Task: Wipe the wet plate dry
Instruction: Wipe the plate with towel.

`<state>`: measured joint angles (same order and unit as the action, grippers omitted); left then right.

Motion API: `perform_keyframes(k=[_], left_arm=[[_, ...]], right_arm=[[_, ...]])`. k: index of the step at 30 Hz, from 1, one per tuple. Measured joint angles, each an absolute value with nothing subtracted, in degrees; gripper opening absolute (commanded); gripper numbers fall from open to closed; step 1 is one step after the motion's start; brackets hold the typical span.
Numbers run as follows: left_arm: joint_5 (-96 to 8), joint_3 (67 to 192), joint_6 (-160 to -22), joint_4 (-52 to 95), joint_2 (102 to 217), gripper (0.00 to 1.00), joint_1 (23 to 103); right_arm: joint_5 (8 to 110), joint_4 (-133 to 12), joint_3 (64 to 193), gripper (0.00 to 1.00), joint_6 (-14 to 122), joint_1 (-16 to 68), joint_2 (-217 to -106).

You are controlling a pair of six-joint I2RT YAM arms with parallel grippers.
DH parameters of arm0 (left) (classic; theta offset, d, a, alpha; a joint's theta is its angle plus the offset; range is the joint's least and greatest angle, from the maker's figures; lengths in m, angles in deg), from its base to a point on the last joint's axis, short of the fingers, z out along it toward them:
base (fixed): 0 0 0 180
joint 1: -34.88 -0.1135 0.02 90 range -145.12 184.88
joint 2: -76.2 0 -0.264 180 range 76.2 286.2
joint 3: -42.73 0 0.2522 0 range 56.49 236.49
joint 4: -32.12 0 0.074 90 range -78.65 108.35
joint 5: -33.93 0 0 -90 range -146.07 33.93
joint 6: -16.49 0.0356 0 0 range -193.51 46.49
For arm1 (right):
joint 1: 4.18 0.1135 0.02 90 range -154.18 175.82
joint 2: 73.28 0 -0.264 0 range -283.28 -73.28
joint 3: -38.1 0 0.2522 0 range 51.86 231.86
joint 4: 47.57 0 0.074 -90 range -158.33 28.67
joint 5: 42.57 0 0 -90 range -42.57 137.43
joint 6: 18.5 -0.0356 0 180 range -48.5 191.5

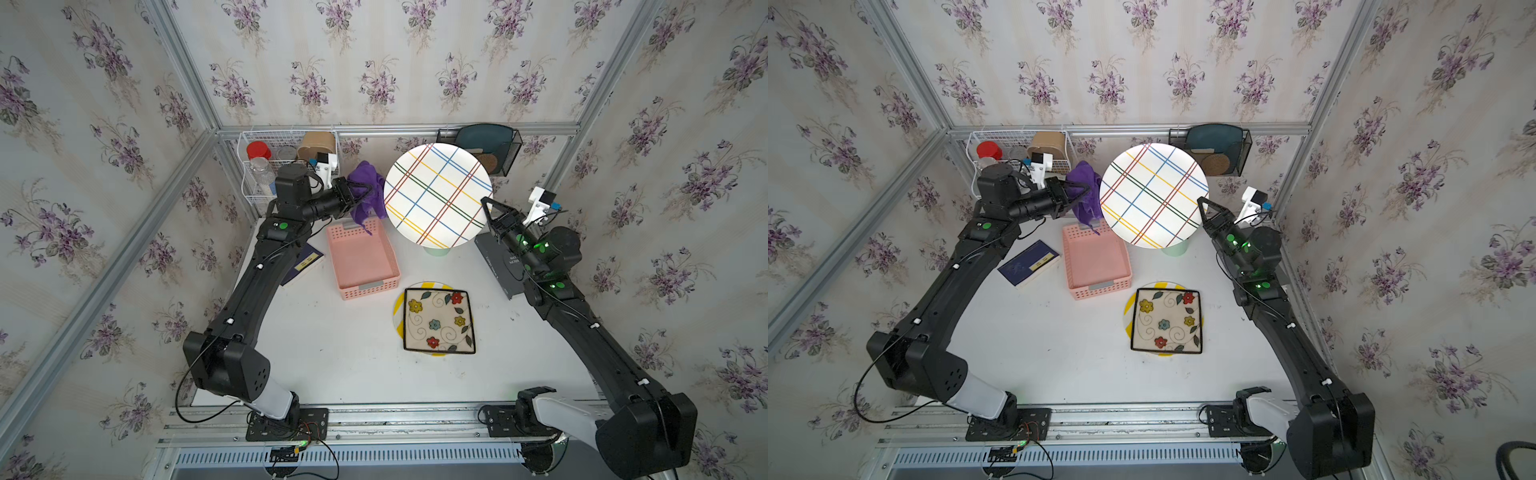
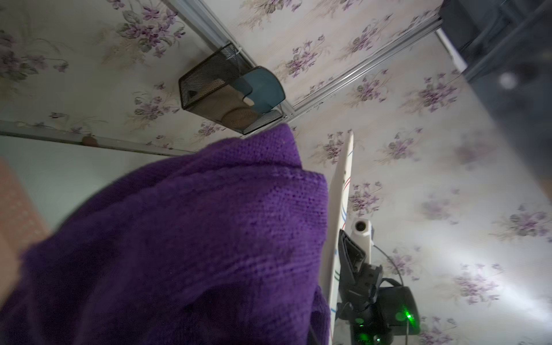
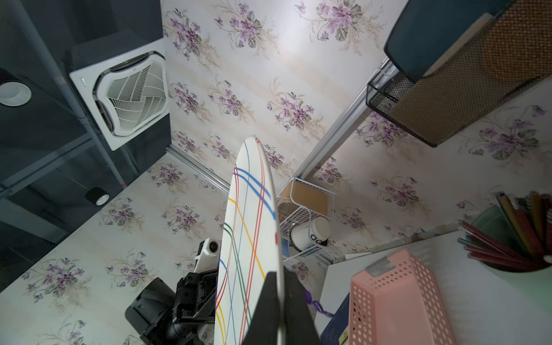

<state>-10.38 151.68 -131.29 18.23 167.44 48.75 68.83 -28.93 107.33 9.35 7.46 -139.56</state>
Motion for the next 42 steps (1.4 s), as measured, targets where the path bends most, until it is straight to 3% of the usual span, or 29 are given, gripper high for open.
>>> perform_keyframes(k=[4,8,21,26,33,42], left_arm=[[-7.4,154.4,-147.3,37.2,171.9,0.0,48.8],[-6.9,158.9,-157.6,47.0,175.1,0.0,49.1],[-8.9,161.1,-167.7,64.9,176.4,0.0,57.6],[-6.9,157.5,-168.9,65.6,174.3,0.0,58.4],[-7.3,153.5,-167.5,61.9,168.2,0.0,50.7],[-7.0,157.1,-165.0,58.6,170.8,0.0,51.2]], right_arm=[[72.4,-23.9,107.6,0.0,7.0,7.5,-140.9],[74.0,-24.4,109.5,0.0,6.9,7.8,-142.7],[68.4,-18.7,119.5,0.0,2.5,10.3,-154.1],[71.2,-12.3,120.7,0.0,-1.3,6.9,-155.8],[76.2,-11.0,114.3,0.0,-1.8,2.3,-148.9],[78.0,-8.2,113.6,0.0,-3.5,3.3,-147.0]])
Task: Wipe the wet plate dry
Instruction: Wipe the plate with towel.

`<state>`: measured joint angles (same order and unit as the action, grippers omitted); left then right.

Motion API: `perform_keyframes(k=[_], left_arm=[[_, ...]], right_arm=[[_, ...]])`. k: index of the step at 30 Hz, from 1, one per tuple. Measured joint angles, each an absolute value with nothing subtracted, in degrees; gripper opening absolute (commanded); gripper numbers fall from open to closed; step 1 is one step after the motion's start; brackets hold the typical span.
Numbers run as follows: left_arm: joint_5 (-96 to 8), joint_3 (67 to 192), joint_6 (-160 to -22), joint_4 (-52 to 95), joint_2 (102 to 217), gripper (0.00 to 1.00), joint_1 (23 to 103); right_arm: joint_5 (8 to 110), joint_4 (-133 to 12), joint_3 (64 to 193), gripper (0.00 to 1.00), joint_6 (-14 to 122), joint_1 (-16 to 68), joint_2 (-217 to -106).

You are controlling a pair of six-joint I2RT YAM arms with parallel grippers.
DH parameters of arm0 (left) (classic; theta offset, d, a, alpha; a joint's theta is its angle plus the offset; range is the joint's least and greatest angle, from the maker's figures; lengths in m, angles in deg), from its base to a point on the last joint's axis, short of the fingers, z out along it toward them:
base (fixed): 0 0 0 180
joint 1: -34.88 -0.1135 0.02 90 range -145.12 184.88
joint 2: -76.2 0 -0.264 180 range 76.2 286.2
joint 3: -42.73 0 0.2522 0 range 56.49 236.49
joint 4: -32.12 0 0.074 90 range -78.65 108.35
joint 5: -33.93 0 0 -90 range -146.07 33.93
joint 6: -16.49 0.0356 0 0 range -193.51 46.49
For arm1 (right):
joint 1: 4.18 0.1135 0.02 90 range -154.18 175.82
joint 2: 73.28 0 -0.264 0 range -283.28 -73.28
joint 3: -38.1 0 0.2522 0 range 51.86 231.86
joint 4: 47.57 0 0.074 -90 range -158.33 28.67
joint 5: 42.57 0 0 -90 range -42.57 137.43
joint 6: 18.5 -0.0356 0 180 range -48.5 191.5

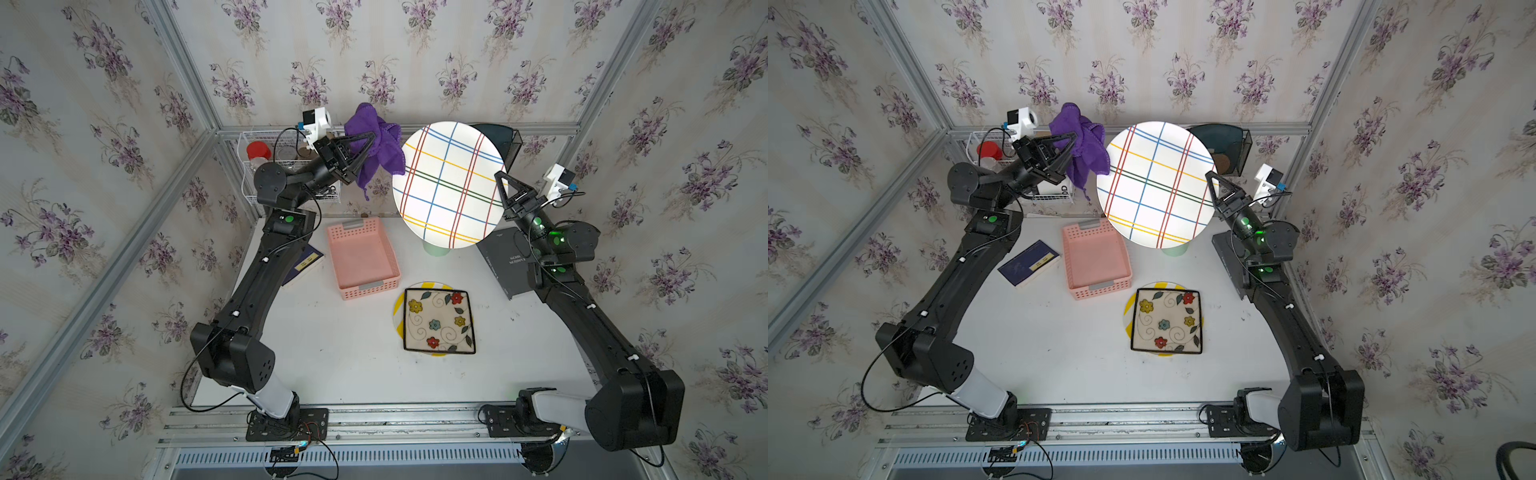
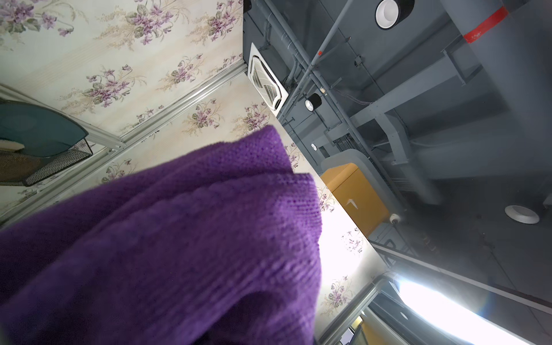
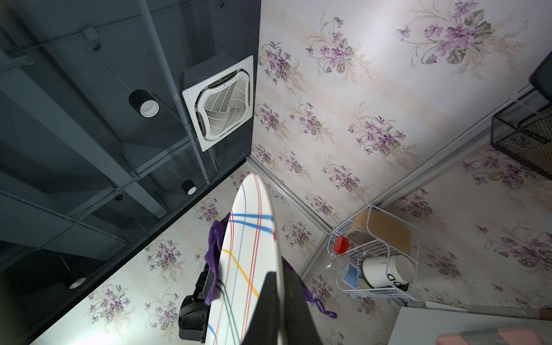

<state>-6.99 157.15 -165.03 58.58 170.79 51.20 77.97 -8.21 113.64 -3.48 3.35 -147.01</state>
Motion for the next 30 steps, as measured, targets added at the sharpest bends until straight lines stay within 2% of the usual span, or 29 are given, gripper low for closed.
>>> perform_keyframes(k=[8,17,24,30], left_arm=[[-7.7,162.8,-166.5,59.4,176.4,0.0,57.0],[-8.2,168.2,-169.8,62.8,179.1,0.0,60.0],[-9.7,171.1,-170.7,64.5,181.7,0.0,63.0],[-8.2,170.7,-174.1,64.2,185.3,0.0,66.7]], right_arm=[[77.6,-4.2,117.2,0.0,-5.4,6.0,-151.6],[76.4,-2.2,120.6,0.0,-6.1,6.4,-153.2],[73.8,-0.3,121.2,0.0,-6.3,11.0,-154.6],[73.6,1.1,129.7,0.0,-6.4,7.4,-159.9]])
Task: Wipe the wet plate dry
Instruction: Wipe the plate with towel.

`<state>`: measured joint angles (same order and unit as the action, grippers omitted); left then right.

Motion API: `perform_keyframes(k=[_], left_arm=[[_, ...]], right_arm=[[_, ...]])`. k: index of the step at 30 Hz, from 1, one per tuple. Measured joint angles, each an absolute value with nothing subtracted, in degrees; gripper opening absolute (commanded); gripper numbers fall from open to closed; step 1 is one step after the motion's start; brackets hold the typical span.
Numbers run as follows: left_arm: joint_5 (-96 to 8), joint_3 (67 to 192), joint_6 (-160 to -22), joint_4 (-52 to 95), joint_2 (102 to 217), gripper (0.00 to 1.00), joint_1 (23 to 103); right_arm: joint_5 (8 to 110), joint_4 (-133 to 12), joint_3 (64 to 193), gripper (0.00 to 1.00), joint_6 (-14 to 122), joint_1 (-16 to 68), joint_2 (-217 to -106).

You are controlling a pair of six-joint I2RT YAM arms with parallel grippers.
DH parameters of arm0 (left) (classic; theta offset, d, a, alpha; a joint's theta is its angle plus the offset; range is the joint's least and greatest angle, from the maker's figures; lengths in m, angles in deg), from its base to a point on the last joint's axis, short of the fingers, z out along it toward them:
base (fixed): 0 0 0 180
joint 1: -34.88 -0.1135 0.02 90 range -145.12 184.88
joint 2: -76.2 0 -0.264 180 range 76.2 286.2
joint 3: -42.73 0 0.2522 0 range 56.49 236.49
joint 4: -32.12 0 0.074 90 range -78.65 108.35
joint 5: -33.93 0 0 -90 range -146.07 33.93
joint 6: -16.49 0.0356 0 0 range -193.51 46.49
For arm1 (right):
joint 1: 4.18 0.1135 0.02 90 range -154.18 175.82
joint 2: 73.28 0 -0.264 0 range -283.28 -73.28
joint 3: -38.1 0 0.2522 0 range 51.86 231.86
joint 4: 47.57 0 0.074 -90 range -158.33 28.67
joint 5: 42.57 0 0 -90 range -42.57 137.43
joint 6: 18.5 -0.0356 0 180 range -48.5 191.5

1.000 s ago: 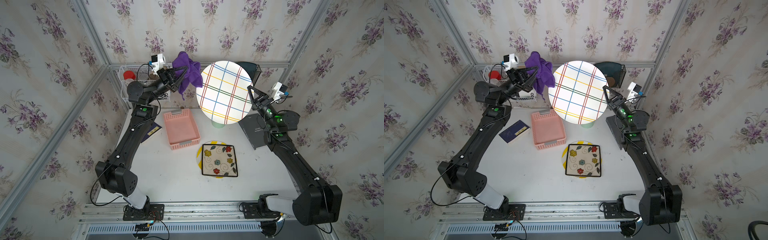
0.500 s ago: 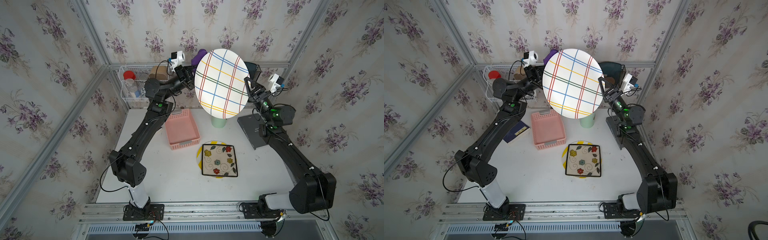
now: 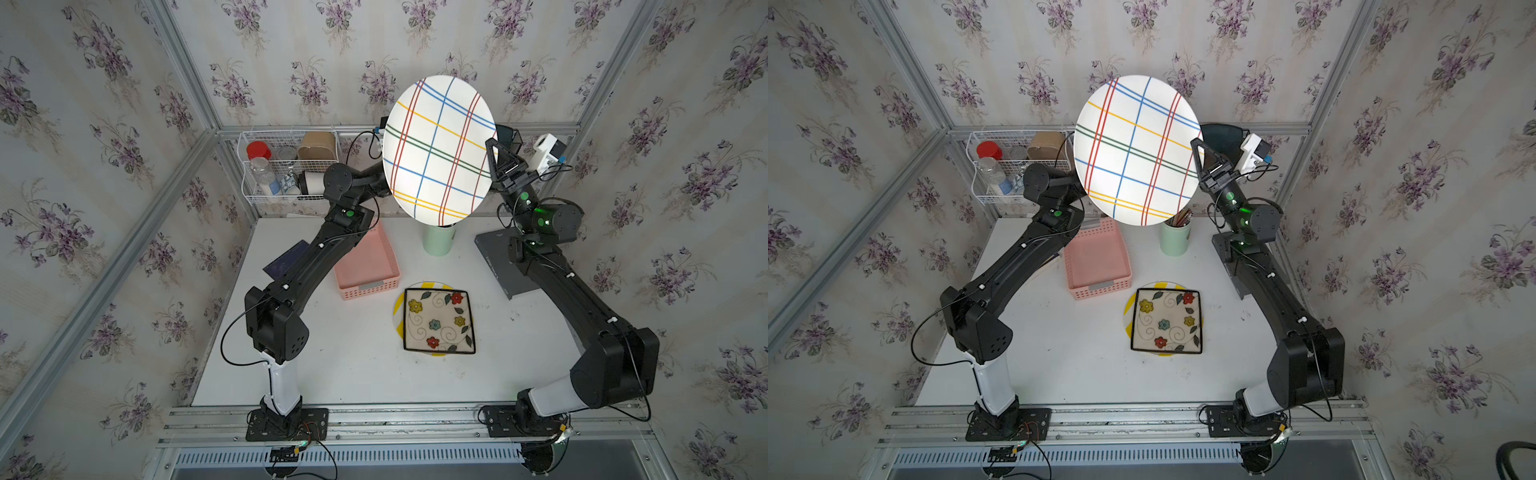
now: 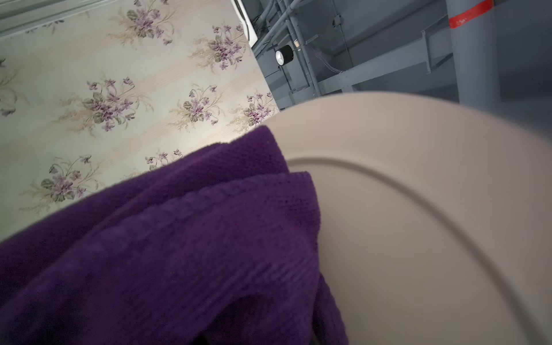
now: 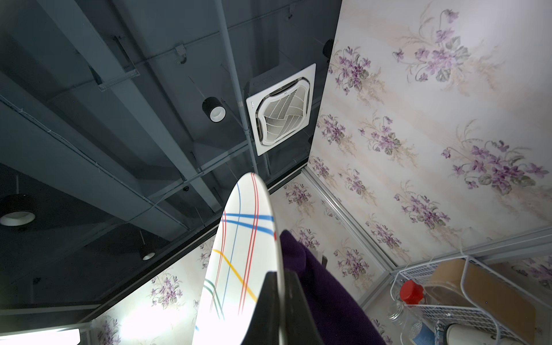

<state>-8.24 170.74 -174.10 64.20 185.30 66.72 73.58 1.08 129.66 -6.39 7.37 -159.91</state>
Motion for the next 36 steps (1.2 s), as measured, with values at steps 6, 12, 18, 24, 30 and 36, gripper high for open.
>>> perform_keyframes(k=[6,12,18,24,30,36], left_arm=[[-6.6,170.5,-174.3,64.6,182.8,0.0,63.6],[-8.1,171.6,-172.6,64.2,183.7,0.0,66.2],[-8.1,170.5,-173.9,63.8,186.5,0.0,68.4],[-4.7,165.4,-173.8,64.3,182.6,0.0,67.7],[2.5,155.4,-171.1,64.5,172.4,0.0,61.0],[5.8,147.3,-156.1,51.6,160.9,0.0,49.0]], right_arm=[[71.9,-0.1,124.2,0.0,-6.7,4.8,-156.5],[67.8,2.7,121.4,0.0,-9.3,12.7,-157.3],[68.3,2.2,133.8,0.0,-8.9,9.5,-163.9],[68.8,-3.2,135.9,0.0,-8.0,4.3,-163.4],[66.0,-10.5,123.9,0.0,-6.6,-0.9,-155.0],[66.7,-26.0,110.7,0.0,3.2,-3.0,-141.1]])
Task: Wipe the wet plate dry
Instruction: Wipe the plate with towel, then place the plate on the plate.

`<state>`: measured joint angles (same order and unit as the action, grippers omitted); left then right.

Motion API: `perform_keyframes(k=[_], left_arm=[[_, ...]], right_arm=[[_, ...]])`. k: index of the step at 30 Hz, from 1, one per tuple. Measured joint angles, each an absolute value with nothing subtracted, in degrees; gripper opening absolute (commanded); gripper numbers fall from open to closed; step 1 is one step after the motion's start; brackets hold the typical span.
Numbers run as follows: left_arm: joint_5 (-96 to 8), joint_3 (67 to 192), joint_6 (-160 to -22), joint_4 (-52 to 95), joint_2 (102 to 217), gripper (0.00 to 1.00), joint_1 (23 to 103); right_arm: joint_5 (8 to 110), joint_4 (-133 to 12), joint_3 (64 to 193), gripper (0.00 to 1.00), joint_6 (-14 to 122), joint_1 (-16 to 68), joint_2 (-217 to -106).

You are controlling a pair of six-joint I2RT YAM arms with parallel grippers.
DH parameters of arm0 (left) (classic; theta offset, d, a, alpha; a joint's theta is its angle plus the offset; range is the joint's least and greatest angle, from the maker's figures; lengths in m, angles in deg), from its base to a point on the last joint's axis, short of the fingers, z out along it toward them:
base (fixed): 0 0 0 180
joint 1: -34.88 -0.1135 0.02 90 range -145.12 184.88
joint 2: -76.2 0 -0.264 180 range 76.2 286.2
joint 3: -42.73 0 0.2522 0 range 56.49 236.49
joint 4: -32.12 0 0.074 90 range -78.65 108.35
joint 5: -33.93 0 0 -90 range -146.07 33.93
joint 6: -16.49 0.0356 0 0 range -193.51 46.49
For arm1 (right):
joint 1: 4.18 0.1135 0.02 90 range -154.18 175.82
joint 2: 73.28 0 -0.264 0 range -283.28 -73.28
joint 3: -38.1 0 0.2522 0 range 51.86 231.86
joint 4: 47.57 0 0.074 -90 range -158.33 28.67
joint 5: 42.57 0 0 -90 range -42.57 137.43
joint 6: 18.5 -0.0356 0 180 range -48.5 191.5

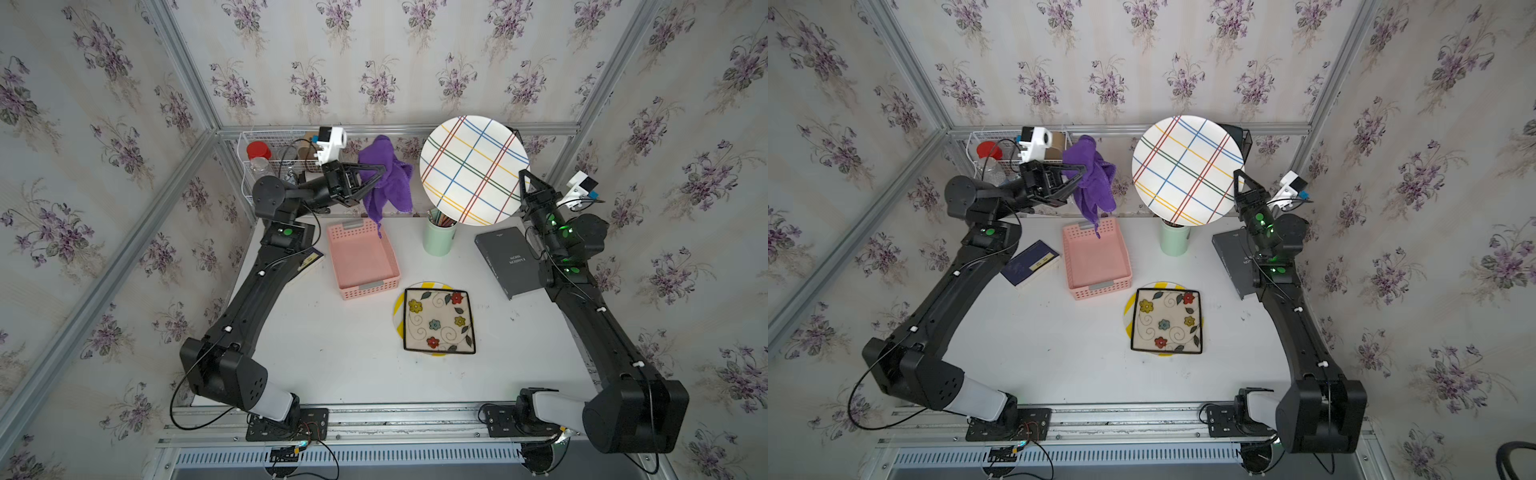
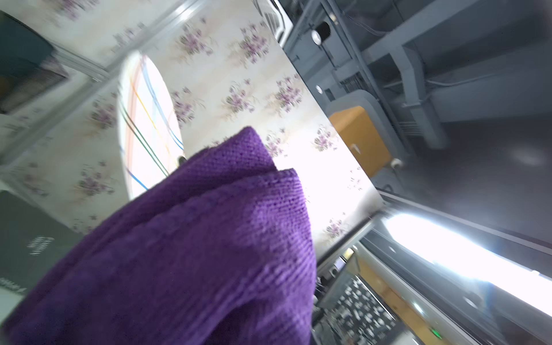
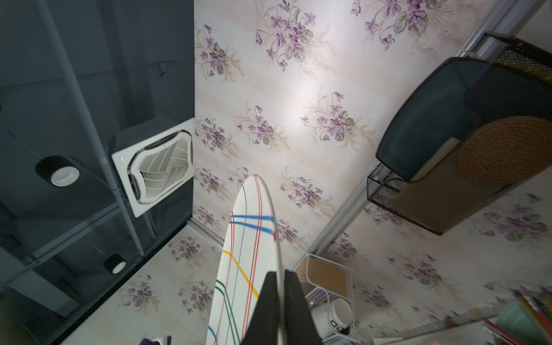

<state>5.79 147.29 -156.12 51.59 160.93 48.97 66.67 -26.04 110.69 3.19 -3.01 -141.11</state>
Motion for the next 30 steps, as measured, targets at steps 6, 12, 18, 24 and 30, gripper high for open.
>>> perform_keyframes(k=[6,12,18,24,30], left_arm=[[-11.8,154.7,-120.5,5.0,153.3,0.0,48.4],[-33.7,134.8,-106.0,-15.5,145.4,0.0,48.2],[-39.8,125.4,-99.0,-15.7,140.2,0.0,48.2],[-40.5,117.5,-95.0,-12.3,139.0,0.0,48.0],[-44.2,111.3,-95.8,-11.2,139.5,0.0,48.1]], right_arm=[[71.4,-38.9,92.9,0.0,12.3,-1.9,-128.1],[75.4,-48.4,82.2,0.0,21.0,0.3,-122.1],[75.1,-47.9,75.6,0.0,24.0,0.8,-125.9],[71.6,-41.8,72.6,0.0,26.1,2.7,-135.3],[66.7,-35.2,70.4,0.0,27.9,6.8,-141.2]])
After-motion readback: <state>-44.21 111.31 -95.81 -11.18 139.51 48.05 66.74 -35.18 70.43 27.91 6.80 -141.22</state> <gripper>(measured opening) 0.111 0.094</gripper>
